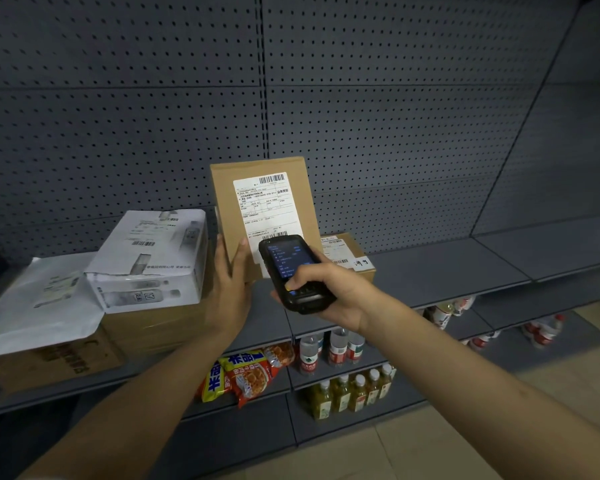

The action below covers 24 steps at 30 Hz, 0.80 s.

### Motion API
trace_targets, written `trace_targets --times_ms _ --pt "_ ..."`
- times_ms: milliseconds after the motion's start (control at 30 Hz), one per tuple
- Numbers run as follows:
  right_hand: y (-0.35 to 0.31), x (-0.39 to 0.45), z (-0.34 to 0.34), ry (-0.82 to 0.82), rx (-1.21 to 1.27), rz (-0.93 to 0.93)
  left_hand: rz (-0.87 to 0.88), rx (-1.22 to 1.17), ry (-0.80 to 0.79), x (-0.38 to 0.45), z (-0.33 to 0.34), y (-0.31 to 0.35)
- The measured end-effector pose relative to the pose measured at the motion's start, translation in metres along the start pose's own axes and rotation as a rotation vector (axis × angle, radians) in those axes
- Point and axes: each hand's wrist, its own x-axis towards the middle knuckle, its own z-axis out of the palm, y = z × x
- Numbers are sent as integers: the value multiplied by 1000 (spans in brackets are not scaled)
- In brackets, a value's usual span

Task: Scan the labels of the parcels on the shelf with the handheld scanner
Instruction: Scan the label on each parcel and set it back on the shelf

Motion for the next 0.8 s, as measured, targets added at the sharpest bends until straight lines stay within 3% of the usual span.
trace_targets --times_ms 800 --pt "13 -20 15 70 10 8 22 -24 71 -13 0 -2"
